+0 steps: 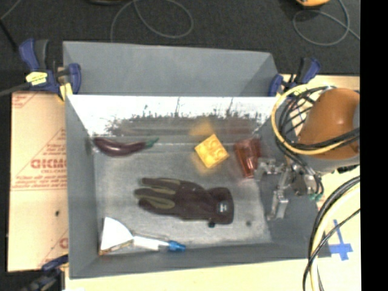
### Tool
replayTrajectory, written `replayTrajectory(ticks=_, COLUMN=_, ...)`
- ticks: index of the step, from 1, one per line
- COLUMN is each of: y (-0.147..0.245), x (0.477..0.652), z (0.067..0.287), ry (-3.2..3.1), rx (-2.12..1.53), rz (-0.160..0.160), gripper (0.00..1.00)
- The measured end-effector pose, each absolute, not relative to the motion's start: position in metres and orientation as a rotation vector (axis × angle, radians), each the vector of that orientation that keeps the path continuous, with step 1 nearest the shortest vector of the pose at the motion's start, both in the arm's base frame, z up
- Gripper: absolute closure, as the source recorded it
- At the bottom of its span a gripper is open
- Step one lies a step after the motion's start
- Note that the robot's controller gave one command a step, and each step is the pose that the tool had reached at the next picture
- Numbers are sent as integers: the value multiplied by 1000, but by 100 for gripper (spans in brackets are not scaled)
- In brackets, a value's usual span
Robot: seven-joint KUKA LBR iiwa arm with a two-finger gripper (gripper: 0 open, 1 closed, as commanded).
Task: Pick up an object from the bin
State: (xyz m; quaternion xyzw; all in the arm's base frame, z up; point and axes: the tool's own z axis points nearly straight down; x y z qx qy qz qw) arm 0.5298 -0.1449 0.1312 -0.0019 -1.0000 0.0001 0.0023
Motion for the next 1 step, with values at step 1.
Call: replayTrajectory(ticks=1, y=-144, x=532, z=136, ry=-3145, rx=2, rz=3, gripper=0)
